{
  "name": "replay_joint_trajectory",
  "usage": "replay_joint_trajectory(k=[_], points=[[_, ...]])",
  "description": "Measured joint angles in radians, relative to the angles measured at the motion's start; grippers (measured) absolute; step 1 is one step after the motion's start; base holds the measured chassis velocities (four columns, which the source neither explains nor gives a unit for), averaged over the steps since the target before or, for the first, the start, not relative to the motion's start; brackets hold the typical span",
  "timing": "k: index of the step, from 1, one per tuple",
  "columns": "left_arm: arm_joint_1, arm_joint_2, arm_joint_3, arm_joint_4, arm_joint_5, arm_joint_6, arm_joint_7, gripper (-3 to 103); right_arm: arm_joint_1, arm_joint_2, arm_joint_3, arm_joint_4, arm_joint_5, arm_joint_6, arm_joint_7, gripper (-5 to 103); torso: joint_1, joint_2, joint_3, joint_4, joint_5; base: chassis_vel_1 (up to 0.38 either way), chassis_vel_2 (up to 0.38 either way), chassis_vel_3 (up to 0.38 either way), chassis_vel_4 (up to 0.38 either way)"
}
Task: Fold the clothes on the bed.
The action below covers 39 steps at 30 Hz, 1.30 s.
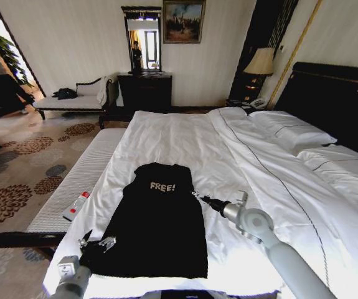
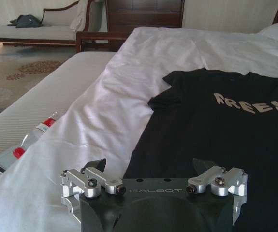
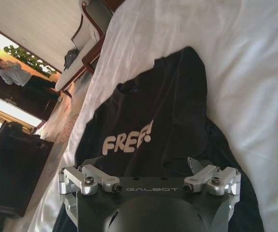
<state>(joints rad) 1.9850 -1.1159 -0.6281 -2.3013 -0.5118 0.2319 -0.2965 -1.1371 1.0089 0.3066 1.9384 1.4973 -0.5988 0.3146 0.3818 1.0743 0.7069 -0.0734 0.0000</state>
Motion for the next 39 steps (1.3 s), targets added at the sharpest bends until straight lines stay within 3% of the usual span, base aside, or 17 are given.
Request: replay_joint_trajectory(k=[12, 20, 39], points=[[0.004, 0.004, 0.000, -0.008, -0.010, 0.014, -0.011, 100, 0.080, 0.057, -0.045, -0.157, -0.092, -0.002, -0.046, 88, 0.000, 0.000, 0.000, 0.0001, 0.0000, 0.000, 0.000, 0.000, 0.000], [0.001, 0.007, 0.001, -0.010, -0.019, 0.018, -0.016, 100, 0.073, 0.054, -0.042, -0.177, -0.125, -0.002, -0.068, 83, 0.000, 0.000, 0.000, 0.0000, 0.0000, 0.000, 0.000, 0.000, 0.000], [0.004, 0.003, 0.005, -0.017, -0.020, 0.021, -0.023, 100, 0.082, 0.029, -0.038, -0.196, -0.135, -0.022, -0.063, 82, 0.000, 0.000, 0.000, 0.0000, 0.0001, 0.000, 0.000, 0.000, 0.000]])
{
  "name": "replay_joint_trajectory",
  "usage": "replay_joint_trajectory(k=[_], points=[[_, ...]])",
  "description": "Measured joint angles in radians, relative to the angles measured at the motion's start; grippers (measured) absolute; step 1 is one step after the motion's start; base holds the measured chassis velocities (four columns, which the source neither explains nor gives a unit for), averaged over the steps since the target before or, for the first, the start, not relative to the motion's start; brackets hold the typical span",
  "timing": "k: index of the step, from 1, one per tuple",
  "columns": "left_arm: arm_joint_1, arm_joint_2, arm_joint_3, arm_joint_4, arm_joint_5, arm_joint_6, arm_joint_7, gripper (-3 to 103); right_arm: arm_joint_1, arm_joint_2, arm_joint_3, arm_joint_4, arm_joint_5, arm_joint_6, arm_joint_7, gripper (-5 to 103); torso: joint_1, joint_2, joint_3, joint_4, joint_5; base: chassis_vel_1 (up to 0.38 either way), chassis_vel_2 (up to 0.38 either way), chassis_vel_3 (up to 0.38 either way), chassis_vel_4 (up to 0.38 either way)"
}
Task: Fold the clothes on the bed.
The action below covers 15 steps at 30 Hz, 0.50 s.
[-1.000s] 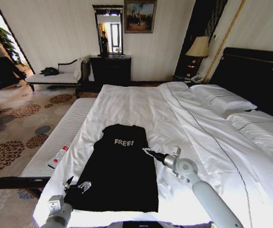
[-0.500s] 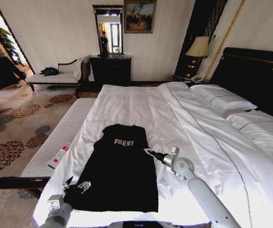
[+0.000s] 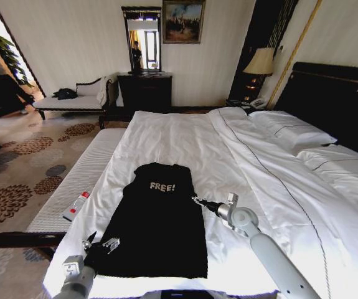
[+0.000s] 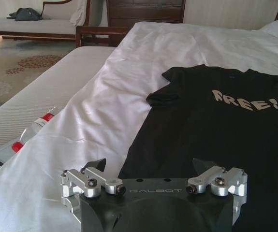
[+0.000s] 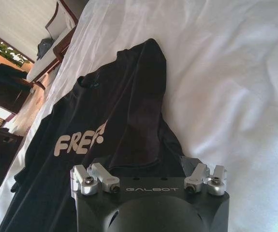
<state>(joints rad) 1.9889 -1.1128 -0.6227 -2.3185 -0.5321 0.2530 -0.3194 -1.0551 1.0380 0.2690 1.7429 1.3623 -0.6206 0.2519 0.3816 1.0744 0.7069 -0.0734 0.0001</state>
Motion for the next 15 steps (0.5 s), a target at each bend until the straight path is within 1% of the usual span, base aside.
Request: replay_joint_trajectory(k=[1, 2, 5, 7, 8, 9, 10, 13, 14, 15], points=[[0.001, 0.000, -0.002, -0.001, 0.000, 0.000, 0.000, 100, 0.003, 0.001, -0.002, -0.002, 0.000, 0.000, 0.001, 82, 0.000, 0.000, 0.000, 0.0000, 0.0000, 0.000, 0.000, 0.000, 0.000], [0.003, 0.001, -0.008, -0.002, -0.001, 0.000, 0.000, 100, 0.009, 0.003, -0.007, -0.006, 0.000, 0.000, 0.002, 79, 0.000, 0.000, 0.000, 0.0000, 0.0000, 0.000, 0.000, 0.000, 0.000], [0.006, 0.002, -0.010, -0.002, -0.001, 0.000, 0.000, 100, 0.012, 0.004, -0.011, -0.009, 0.001, 0.000, 0.002, 77, 0.000, 0.000, 0.000, 0.0000, 0.0000, 0.000, 0.000, 0.000, 0.000], [0.012, 0.001, -0.010, -0.002, 0.000, 0.000, 0.000, 100, 0.013, 0.004, -0.019, -0.013, -0.001, 0.004, 0.001, 66, 0.000, 0.000, 0.000, 0.0000, -0.0001, 0.000, 0.000, 0.000, 0.000], [0.012, 0.001, -0.010, -0.002, 0.000, 0.000, 0.000, 100, 0.013, 0.004, -0.019, -0.013, -0.001, 0.004, 0.001, 66, 0.000, 0.000, 0.000, 0.0000, -0.0001, 0.000, 0.000, 0.000, 0.000], [0.014, 0.001, -0.010, -0.002, 0.001, 0.000, 0.000, 100, 0.014, 0.005, -0.021, -0.016, -0.003, 0.005, 0.001, 61, 0.000, 0.000, 0.000, 0.0000, -0.0001, 0.000, 0.000, 0.000, 0.000], [0.016, 0.000, -0.010, -0.003, 0.002, 0.000, 0.000, 100, 0.017, 0.008, -0.022, -0.020, -0.004, 0.006, 0.001, 61, 0.000, 0.000, 0.000, -0.0001, 0.0000, 0.000, 0.000, 0.000, 0.000], [0.021, -0.001, -0.009, -0.005, 0.003, 0.000, 0.000, 100, 0.027, 0.015, -0.029, -0.029, -0.004, 0.007, 0.001, 45, 0.000, 0.000, 0.000, 0.0000, -0.0001, 0.000, 0.000, 0.000, 0.000], [0.021, -0.001, -0.009, -0.005, 0.003, 0.000, 0.000, 100, 0.027, 0.015, -0.029, -0.029, -0.004, 0.007, 0.001, 45, 0.000, 0.000, 0.000, 0.0000, -0.0001, 0.000, 0.000, 0.000, 0.000], [0.022, 0.000, -0.012, -0.006, 0.003, 0.000, 0.000, 100, 0.030, 0.016, -0.033, -0.032, -0.005, 0.008, 0.001, 41, 0.000, 0.000, 0.000, 0.0000, -0.0001, 0.000, 0.000, 0.000, 0.000]])
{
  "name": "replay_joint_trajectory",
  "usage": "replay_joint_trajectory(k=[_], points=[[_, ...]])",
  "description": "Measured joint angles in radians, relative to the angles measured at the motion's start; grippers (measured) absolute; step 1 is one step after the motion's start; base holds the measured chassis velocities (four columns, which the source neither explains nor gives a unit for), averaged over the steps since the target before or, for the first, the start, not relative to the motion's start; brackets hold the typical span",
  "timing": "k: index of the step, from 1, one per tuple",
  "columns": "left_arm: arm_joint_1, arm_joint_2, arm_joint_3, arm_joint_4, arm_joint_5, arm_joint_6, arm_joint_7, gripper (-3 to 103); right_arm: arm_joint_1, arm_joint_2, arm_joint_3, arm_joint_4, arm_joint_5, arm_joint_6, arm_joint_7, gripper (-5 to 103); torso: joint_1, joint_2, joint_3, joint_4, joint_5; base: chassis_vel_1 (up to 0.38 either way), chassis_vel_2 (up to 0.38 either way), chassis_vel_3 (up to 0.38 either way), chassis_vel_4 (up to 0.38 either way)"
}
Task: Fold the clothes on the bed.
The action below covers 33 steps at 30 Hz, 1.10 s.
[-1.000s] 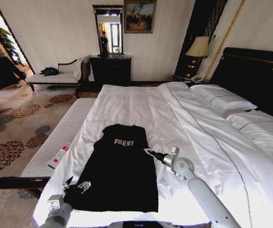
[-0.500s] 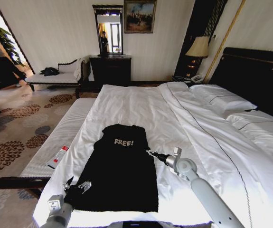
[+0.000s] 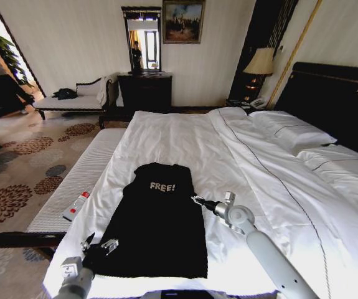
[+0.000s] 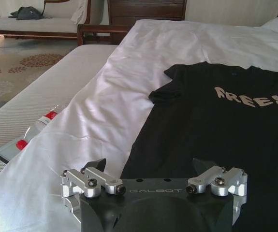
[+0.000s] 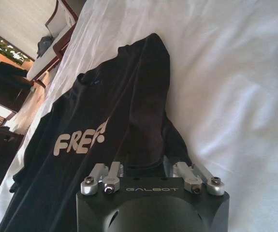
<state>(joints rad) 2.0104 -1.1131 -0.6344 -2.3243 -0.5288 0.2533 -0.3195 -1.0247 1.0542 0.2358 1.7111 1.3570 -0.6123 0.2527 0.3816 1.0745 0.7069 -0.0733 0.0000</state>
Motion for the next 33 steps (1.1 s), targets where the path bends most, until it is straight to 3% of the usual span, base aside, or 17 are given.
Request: replay_joint_trajectory(k=[7, 14, 24, 33], points=[[0.014, -0.002, -0.014, -0.006, -0.002, 0.000, 0.002, 100, 0.005, -0.002, -0.014, -0.015, -0.013, 0.007, 0.000, 30, 0.000, 0.000, 0.000, 0.0000, 0.0001, 0.000, 0.000, 0.000, 0.000], [0.017, -0.005, -0.013, -0.006, 0.000, -0.002, 0.004, 100, 0.014, -0.011, -0.018, -0.023, -0.018, 0.013, -0.002, 2, 0.000, 0.000, 0.000, 0.0000, 0.0000, 0.000, 0.000, 0.000, 0.000], [0.011, -0.013, -0.017, -0.001, -0.002, -0.001, 0.004, 100, 0.014, -0.036, -0.003, 0.019, -0.020, 0.030, -0.012, 0, 0.000, 0.000, 0.000, 0.0000, 0.0001, 0.000, 0.000, 0.000, 0.000], [-0.014, -0.014, -0.002, 0.009, -0.005, -0.001, 0.001, 100, 0.047, -0.112, 0.043, 0.056, -0.046, 0.067, -0.030, 0, 0.000, 0.000, 0.000, -0.0001, 0.0001, 0.000, 0.000, 0.000, 0.000]])
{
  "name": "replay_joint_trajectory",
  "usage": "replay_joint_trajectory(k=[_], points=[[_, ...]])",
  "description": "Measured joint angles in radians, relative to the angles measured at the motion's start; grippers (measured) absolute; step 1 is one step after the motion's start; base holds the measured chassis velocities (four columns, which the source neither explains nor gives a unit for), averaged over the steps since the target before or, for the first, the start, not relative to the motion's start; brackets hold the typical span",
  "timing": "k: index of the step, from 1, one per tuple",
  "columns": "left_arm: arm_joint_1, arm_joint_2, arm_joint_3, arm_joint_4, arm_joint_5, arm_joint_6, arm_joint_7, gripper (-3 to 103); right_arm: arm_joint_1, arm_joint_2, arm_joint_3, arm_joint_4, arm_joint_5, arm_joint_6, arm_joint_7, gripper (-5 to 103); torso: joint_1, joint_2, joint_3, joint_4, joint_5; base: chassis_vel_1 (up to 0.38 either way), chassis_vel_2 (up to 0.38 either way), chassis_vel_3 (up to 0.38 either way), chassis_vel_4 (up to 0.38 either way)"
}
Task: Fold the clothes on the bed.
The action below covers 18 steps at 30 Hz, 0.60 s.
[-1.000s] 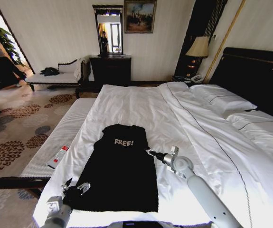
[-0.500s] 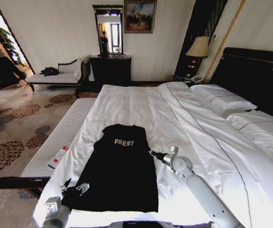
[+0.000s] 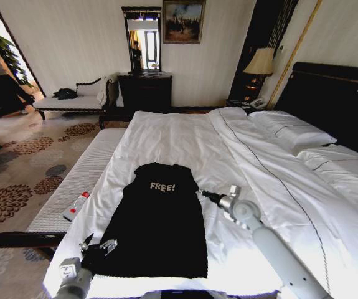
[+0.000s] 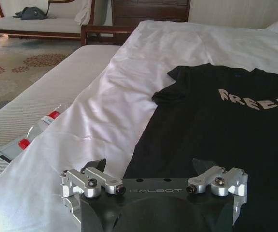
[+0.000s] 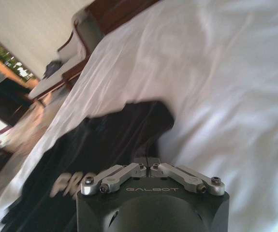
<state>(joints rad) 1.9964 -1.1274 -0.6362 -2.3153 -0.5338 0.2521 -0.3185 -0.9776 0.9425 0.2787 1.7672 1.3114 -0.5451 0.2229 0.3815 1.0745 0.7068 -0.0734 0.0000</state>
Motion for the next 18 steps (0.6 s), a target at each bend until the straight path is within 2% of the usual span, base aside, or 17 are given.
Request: replay_joint_trajectory(k=[3, 11, 18], points=[[-0.003, 0.000, 0.004, 0.002, -0.001, 0.002, -0.001, 100, 0.047, -0.023, -0.006, -0.052, -0.018, 0.011, -0.013, 0, 0.000, 0.000, 0.000, -0.0001, 0.0001, 0.000, 0.000, 0.000, 0.000], [-0.001, -0.004, -0.007, -0.002, -0.001, 0.002, -0.004, 100, 0.271, -0.037, -0.131, -0.279, -0.113, 0.054, -0.071, 0, 0.000, 0.000, 0.000, 0.0004, 0.0000, 0.000, 0.000, 0.000, 0.000], [-0.001, -0.006, -0.016, -0.001, -0.004, 0.002, -0.004, 100, 0.277, -0.037, -0.143, -0.319, -0.190, 0.059, -0.077, 0, 0.000, 0.000, 0.000, 0.0001, 0.0000, 0.000, 0.000, 0.000, 0.000]])
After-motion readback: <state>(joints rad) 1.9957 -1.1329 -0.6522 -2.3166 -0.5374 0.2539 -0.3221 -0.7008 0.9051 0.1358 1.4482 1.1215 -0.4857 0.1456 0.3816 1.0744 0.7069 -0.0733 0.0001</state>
